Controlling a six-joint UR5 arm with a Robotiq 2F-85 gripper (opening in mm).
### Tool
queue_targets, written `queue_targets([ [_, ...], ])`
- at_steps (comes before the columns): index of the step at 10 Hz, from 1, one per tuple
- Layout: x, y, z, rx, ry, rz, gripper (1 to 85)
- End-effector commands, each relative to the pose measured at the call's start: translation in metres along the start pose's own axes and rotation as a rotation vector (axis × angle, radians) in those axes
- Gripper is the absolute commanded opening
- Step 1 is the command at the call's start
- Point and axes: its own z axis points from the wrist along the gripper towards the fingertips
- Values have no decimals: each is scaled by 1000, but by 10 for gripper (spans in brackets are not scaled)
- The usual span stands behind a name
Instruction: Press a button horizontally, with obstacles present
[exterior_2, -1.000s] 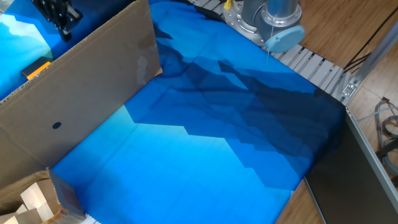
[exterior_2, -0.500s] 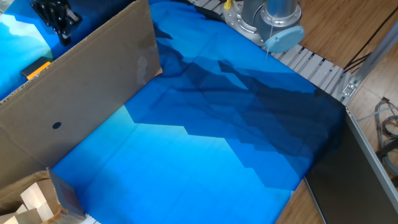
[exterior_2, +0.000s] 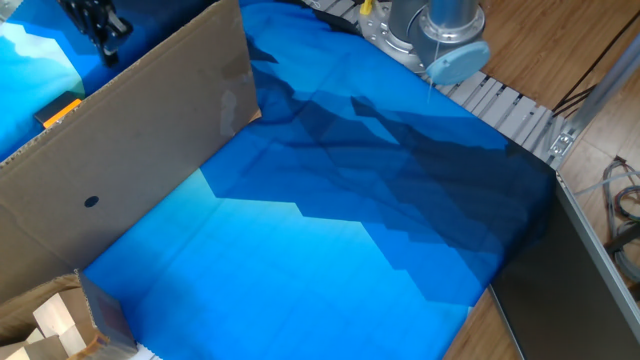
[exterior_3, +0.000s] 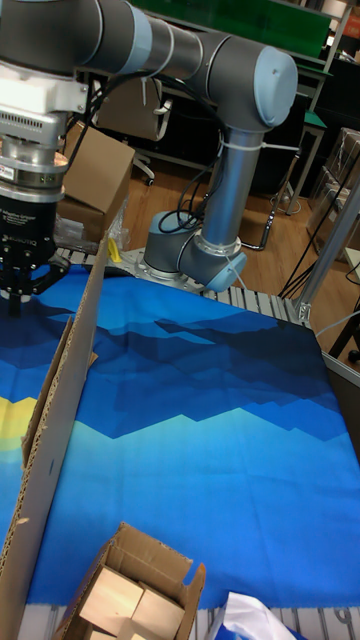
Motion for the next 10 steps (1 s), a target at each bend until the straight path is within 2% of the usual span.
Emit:
queue_targets([
  [1,-3,-8,1,15,-9,-18,10],
  [2,-10,-15,14,-27,-9,-26,10],
  [4,-23,-35,43,-32,0,-50,10],
  [7,-38,-35,74,-41,6,-60,10],
  [9,-49,-31,95,-49,-8,-67,10],
  [10,-53,-32,103,-38,-14,-74,10],
])
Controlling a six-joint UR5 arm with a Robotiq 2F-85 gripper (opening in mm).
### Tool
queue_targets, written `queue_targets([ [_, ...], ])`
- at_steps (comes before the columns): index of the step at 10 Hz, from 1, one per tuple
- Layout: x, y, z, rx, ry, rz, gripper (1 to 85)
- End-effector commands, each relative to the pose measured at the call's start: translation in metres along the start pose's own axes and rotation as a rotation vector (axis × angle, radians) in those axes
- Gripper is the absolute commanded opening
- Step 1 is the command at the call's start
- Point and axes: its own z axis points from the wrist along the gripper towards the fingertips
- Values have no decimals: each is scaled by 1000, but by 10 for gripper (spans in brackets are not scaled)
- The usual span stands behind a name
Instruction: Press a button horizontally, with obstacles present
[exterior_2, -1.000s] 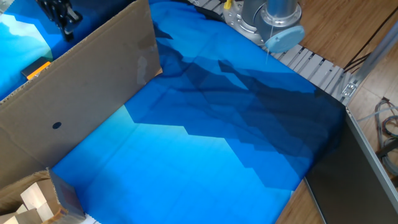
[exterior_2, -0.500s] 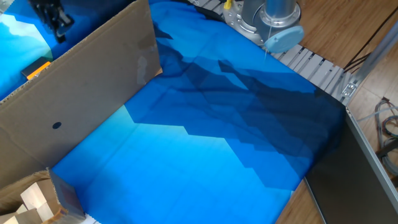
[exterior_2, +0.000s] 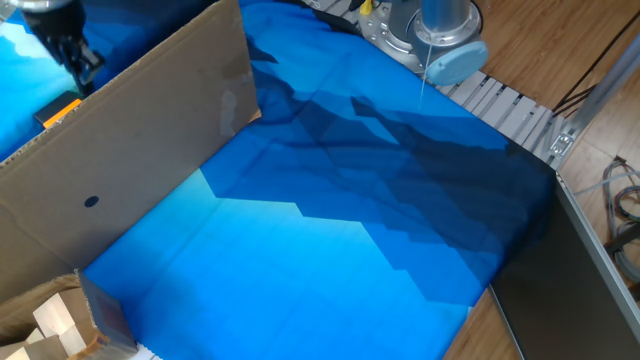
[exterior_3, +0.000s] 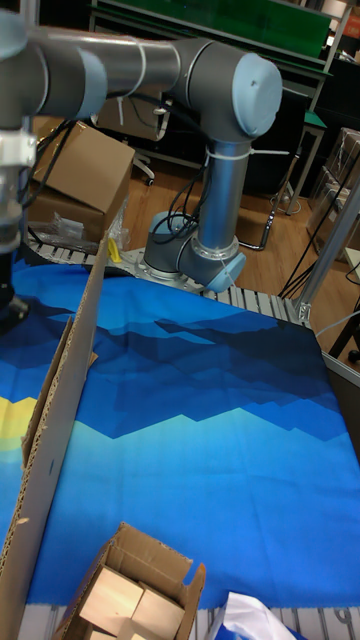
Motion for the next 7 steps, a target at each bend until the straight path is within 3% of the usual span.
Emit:
queue_targets([
  [1,-17,-3,31,0,-20,-17,10],
  [7,-33,-4,71,9,-34,-38,10],
])
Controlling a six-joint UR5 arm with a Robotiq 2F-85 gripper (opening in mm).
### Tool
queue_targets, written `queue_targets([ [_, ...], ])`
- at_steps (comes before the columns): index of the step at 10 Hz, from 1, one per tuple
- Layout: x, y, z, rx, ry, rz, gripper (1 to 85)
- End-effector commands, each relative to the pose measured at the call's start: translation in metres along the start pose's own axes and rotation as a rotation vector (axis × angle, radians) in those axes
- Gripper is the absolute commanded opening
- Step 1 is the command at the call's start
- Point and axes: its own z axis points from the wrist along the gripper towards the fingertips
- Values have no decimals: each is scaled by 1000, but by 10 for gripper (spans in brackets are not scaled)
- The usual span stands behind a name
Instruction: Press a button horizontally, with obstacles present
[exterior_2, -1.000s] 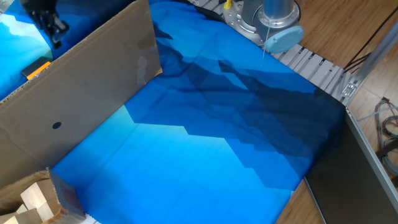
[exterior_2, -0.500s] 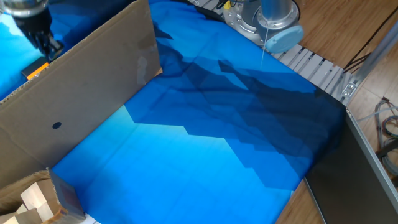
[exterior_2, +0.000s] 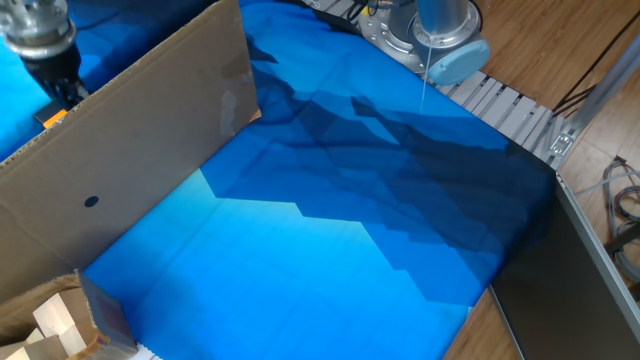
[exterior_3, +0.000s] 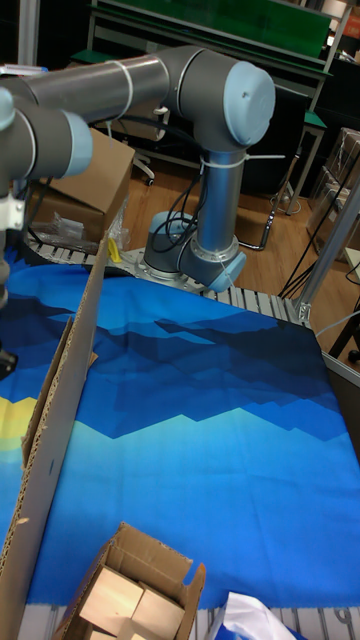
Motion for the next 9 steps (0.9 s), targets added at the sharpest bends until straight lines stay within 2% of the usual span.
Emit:
queue_targets([
  [1,-8,0,23,-5,-17,-6,10],
  [6,-9,-2,41,-1,-18,-5,10],
  [9,-11,-6,52,18,-24,0,10],
])
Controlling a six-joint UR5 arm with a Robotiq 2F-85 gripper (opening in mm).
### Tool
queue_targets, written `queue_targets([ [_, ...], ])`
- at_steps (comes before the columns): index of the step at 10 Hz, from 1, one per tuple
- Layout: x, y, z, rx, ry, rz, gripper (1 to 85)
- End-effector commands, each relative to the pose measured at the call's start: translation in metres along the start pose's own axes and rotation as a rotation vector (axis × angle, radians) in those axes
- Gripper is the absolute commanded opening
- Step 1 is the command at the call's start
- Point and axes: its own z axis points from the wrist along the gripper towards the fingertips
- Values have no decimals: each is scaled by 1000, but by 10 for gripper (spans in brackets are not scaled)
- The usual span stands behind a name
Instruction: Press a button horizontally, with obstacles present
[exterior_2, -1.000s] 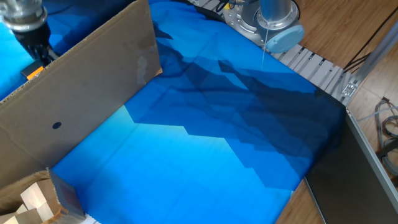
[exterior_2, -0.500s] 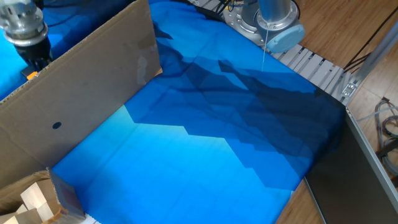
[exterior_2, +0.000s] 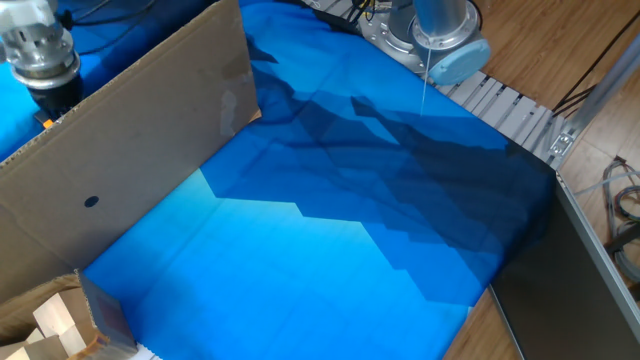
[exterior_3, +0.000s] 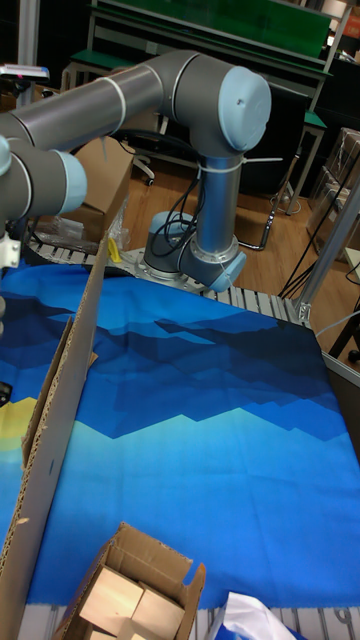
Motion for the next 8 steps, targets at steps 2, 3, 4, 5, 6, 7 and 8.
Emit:
queue_targets([
  [2,-4,0,12,-3,-16,14,10],
  [3,-3,2,13,-6,-16,14,10],
  [4,-2,1,14,-5,-13,12,10],
  [5,0,1,15,-6,-13,11,10],
  [6,2,1,18,-10,-17,16,10],
  [7,3,0,18,-10,-15,18,10],
  [8,6,-1,19,-11,-11,21,10],
])
